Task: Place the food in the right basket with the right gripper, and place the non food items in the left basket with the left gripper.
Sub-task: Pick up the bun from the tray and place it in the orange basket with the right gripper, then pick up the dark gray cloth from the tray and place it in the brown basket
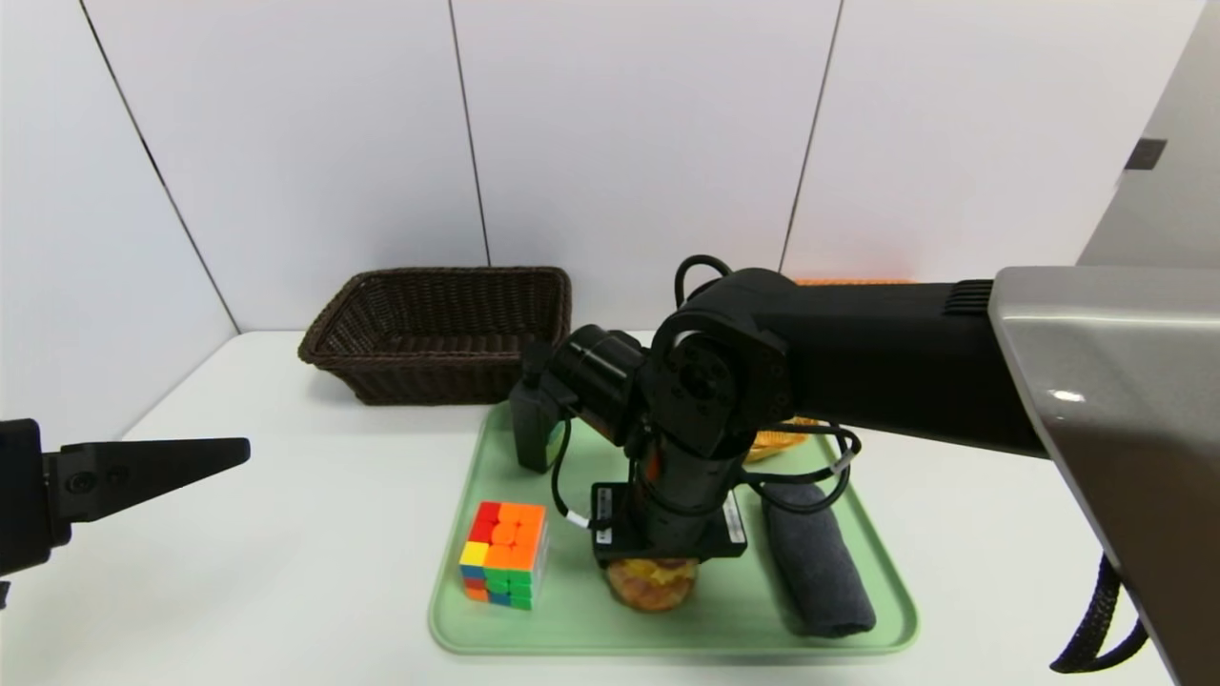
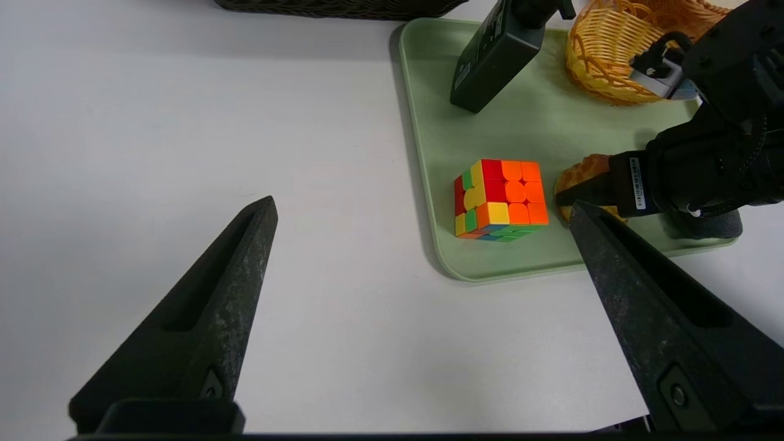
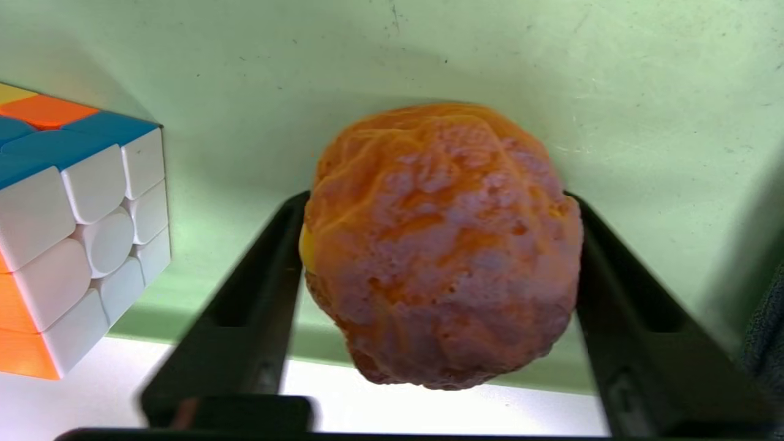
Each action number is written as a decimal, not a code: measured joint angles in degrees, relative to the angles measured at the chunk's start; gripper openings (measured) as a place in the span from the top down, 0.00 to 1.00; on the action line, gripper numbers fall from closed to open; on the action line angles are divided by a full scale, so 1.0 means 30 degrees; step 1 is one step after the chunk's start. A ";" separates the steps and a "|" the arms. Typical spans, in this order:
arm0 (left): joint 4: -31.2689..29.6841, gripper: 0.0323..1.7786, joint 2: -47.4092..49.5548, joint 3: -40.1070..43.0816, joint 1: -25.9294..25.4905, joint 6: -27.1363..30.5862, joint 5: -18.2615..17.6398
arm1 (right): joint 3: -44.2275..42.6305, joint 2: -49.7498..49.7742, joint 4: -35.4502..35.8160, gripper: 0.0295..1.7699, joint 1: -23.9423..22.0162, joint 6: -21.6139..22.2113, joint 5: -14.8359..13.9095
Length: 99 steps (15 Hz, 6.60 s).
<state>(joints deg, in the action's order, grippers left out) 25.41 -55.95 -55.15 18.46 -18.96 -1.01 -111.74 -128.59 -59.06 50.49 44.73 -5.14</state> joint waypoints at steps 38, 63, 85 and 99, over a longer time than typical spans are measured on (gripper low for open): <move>0.2308 0.05 0.0370 -0.2442 0.0000 0.0992 -0.2759 | -0.0081 0.1170 1.0281 0.53 -1.3231 -0.7046 -0.0110; 0.2426 0.05 0.0138 -0.2345 0.0000 0.0882 -0.2869 | -0.0049 0.1252 1.0850 0.10 -1.3296 -0.6880 -0.0110; 0.6294 0.05 -1.2000 -1.4535 0.8924 -0.3503 0.4222 | 0.9675 2.0501 0.4145 0.04 -1.2926 -0.8176 -0.2288; 0.5815 0.05 -1.9737 -1.9160 1.5311 -0.6416 0.6904 | 1.4617 2.2585 1.0651 0.04 -1.5291 -1.3836 -0.0252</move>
<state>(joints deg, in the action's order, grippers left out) 42.85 -115.16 -112.63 64.39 -38.21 19.70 -67.89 -60.83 -27.11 4.62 3.22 -5.90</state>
